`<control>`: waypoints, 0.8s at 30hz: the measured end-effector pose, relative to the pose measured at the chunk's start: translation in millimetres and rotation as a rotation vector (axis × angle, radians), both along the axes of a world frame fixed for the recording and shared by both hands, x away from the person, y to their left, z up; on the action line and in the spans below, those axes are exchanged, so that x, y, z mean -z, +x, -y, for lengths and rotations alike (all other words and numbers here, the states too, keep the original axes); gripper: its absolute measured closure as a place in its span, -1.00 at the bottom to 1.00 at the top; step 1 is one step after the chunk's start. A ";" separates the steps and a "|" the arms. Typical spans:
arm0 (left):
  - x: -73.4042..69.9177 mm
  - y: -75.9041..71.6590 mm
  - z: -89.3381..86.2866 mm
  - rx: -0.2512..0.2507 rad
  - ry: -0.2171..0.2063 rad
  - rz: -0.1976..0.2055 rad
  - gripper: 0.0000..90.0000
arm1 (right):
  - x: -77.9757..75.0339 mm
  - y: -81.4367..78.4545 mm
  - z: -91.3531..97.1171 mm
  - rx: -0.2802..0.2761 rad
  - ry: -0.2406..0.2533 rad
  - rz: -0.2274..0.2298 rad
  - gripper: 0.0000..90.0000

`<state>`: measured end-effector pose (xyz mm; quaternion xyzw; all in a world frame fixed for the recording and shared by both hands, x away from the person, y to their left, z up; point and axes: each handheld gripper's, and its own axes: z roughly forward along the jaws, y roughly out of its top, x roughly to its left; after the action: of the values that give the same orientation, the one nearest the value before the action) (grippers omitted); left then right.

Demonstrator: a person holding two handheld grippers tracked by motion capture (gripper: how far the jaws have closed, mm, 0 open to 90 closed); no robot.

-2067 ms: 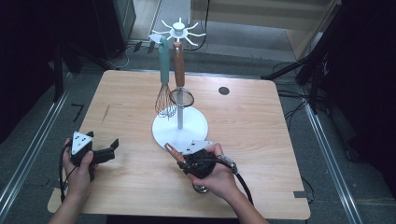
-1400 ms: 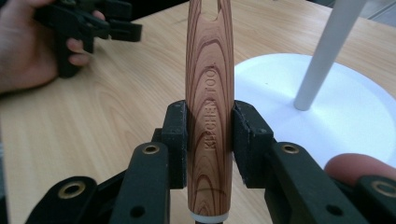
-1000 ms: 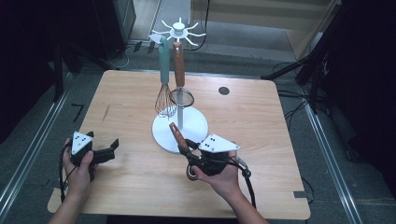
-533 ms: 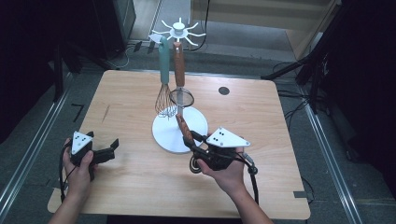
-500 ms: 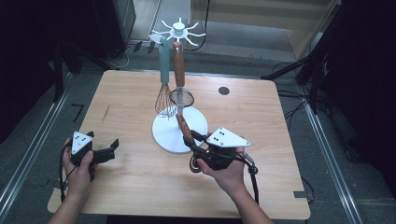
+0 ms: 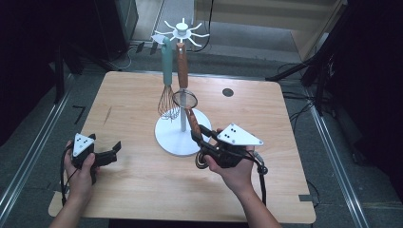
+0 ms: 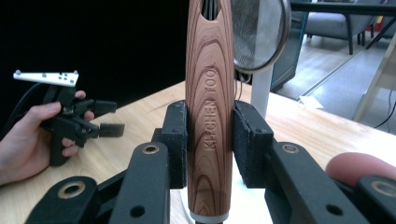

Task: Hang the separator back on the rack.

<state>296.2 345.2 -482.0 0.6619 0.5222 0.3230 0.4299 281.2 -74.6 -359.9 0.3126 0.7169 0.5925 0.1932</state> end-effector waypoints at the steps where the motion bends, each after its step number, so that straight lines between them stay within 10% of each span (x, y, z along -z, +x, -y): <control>1: 0.0 -0.1 0.4 -0.002 0.001 0.000 -1.00 | -0.9 -0.2 0.1 0.004 0.005 0.001 0.55; 24: 0.1 0.2 0.7 0.001 -0.001 0.000 -1.00 | -25.6 6.9 4.9 0.052 0.075 0.067 0.55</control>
<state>296.4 344.5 -482.2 0.6618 0.5222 0.3226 0.4304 288.1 -79.5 -334.3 0.3181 0.6787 0.6241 0.2206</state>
